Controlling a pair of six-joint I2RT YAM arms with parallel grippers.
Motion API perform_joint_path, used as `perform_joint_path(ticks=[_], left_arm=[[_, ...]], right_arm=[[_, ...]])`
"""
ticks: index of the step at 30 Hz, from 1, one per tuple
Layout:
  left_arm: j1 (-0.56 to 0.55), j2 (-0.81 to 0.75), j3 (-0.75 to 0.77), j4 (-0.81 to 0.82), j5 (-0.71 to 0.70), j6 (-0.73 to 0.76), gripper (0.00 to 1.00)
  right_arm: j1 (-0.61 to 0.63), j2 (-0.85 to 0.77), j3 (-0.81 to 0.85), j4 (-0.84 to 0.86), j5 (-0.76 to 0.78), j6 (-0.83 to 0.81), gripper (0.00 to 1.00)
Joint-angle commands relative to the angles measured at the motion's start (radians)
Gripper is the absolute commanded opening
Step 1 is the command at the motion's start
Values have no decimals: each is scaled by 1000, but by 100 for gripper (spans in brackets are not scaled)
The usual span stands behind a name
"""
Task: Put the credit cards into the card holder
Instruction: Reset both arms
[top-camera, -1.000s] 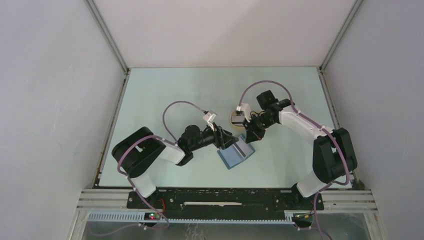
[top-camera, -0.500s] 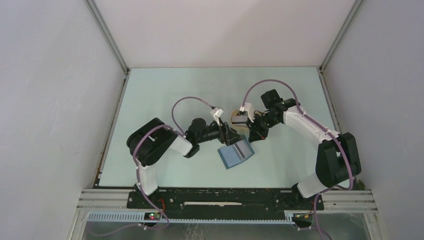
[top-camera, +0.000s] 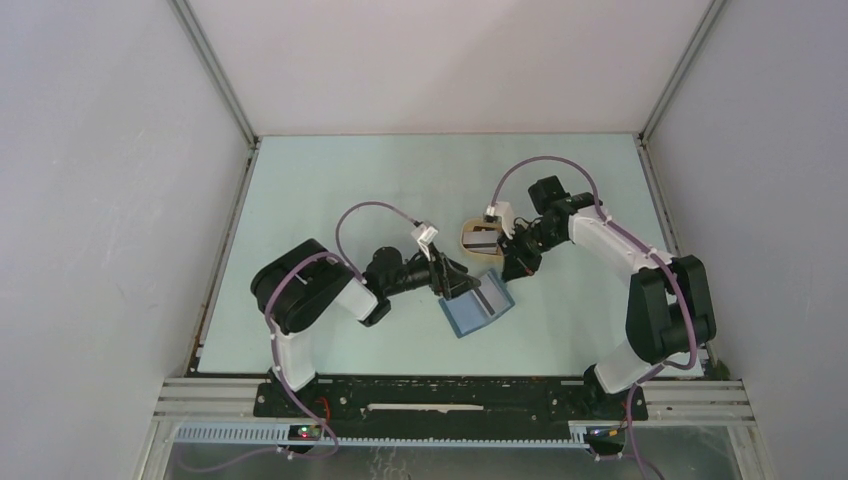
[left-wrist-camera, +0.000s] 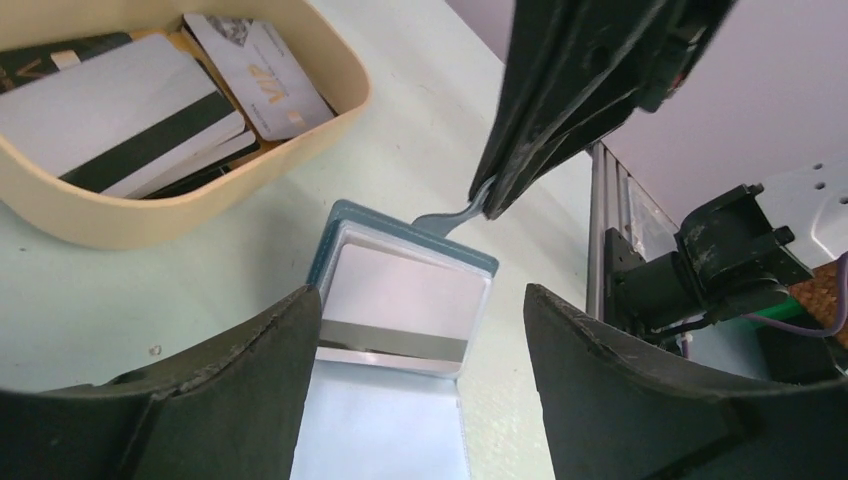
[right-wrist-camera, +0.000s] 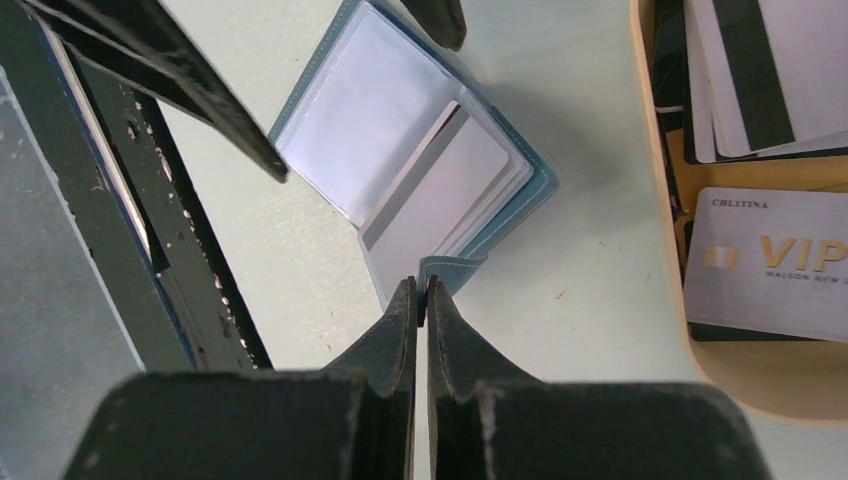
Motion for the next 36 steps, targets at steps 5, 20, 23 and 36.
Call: perform_joint_path(ticks=[5,20,23,36], left_arm=[[-46,-70,10,97,12,129,79],[-179,-77,94,-131,-184,523,73],[-199,-57,122,-155,-226,554,71],[-249,-1,192,-215,-278,593,52]], right_arm=[[-10,0,48,-35,-76,25,5],[-10,0,57,-39,-128,49,5],[-10,9,58,-33,-137,66,5],[-8,35,58,11,-142,175,5]])
